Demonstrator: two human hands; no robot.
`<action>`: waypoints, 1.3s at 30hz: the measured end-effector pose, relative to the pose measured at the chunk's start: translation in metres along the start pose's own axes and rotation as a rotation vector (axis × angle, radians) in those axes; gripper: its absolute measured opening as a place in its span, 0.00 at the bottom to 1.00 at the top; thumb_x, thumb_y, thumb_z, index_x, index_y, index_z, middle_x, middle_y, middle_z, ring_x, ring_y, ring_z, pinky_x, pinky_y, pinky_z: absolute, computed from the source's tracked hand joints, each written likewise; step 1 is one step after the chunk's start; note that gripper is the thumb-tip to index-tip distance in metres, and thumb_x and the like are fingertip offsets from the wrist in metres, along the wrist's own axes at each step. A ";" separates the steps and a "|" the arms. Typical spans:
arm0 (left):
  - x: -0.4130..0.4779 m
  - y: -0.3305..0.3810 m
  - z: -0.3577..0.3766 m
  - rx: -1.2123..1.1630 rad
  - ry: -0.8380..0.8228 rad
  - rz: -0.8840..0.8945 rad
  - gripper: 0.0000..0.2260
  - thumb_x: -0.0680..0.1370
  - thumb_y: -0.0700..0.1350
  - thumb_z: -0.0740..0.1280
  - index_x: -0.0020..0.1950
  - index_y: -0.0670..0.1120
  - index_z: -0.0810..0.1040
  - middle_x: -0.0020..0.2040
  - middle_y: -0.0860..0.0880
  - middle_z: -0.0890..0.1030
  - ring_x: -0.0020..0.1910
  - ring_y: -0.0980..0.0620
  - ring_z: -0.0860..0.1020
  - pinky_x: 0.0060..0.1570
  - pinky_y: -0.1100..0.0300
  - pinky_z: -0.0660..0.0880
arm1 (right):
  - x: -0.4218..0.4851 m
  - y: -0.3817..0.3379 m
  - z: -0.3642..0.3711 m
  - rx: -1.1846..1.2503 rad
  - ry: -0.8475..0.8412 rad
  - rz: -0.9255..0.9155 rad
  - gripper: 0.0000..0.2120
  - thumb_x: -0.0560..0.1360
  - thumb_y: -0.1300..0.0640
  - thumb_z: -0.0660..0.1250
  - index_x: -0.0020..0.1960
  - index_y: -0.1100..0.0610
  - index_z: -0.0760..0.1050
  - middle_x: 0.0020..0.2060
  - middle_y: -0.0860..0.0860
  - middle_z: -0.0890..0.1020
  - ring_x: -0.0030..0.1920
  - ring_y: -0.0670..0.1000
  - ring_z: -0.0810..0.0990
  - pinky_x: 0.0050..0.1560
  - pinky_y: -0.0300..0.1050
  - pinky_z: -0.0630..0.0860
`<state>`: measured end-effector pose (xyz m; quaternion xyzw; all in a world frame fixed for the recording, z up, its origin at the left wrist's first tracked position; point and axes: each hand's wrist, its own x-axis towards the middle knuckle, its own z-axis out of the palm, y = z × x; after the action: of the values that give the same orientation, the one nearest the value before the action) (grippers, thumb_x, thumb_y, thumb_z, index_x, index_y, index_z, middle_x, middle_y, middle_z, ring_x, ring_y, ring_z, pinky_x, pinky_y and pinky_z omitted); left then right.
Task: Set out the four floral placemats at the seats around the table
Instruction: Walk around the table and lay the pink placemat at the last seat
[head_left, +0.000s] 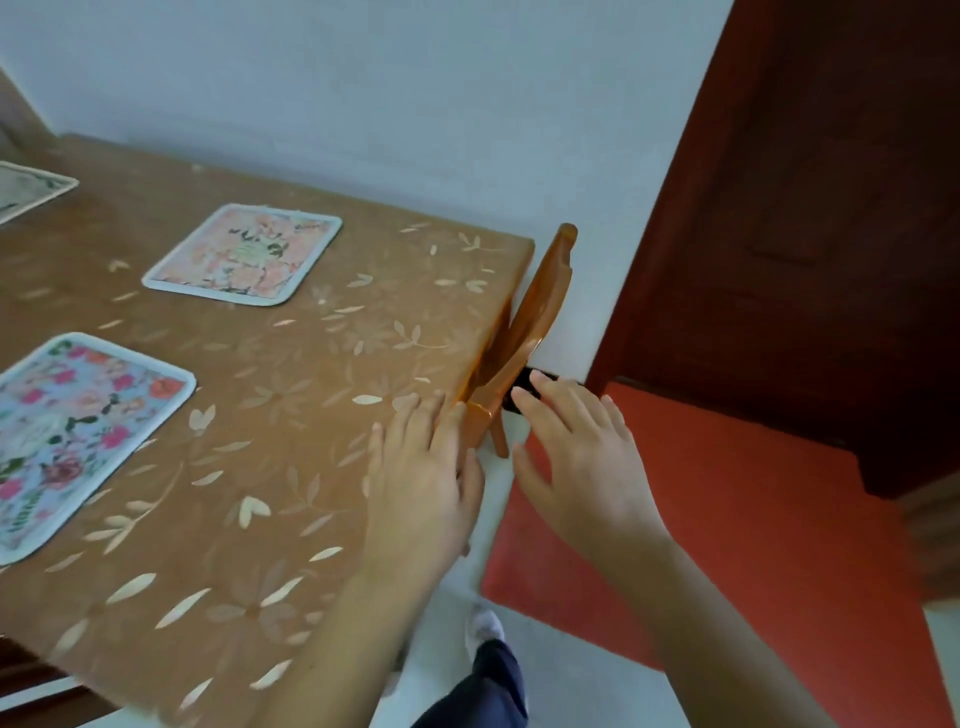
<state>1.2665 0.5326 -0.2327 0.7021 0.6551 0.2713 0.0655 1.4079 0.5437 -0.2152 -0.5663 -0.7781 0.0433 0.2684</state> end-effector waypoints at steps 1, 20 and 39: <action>0.010 0.001 0.006 -0.002 0.011 -0.015 0.16 0.75 0.41 0.64 0.63 0.41 0.72 0.65 0.41 0.73 0.67 0.41 0.66 0.65 0.39 0.59 | 0.010 0.007 0.002 0.000 0.003 -0.019 0.18 0.70 0.61 0.69 0.60 0.60 0.75 0.60 0.57 0.77 0.63 0.58 0.73 0.59 0.65 0.67; 0.173 -0.073 0.049 0.032 0.224 -0.412 0.18 0.71 0.36 0.68 0.60 0.40 0.74 0.62 0.39 0.75 0.65 0.39 0.69 0.62 0.34 0.61 | 0.247 0.033 0.086 0.054 -0.173 -0.532 0.17 0.71 0.60 0.68 0.59 0.61 0.75 0.57 0.59 0.78 0.58 0.60 0.76 0.56 0.61 0.73; 0.293 -0.176 0.092 0.293 0.271 -0.763 0.20 0.68 0.36 0.69 0.60 0.39 0.74 0.60 0.36 0.75 0.61 0.36 0.72 0.59 0.35 0.67 | 0.426 0.021 0.241 0.175 -0.525 -0.962 0.18 0.70 0.60 0.68 0.59 0.60 0.74 0.59 0.57 0.78 0.61 0.60 0.73 0.61 0.62 0.67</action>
<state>1.1521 0.8600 -0.3032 0.3695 0.9021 0.2214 -0.0260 1.2219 0.9936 -0.2709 -0.0927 -0.9833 0.1200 0.1009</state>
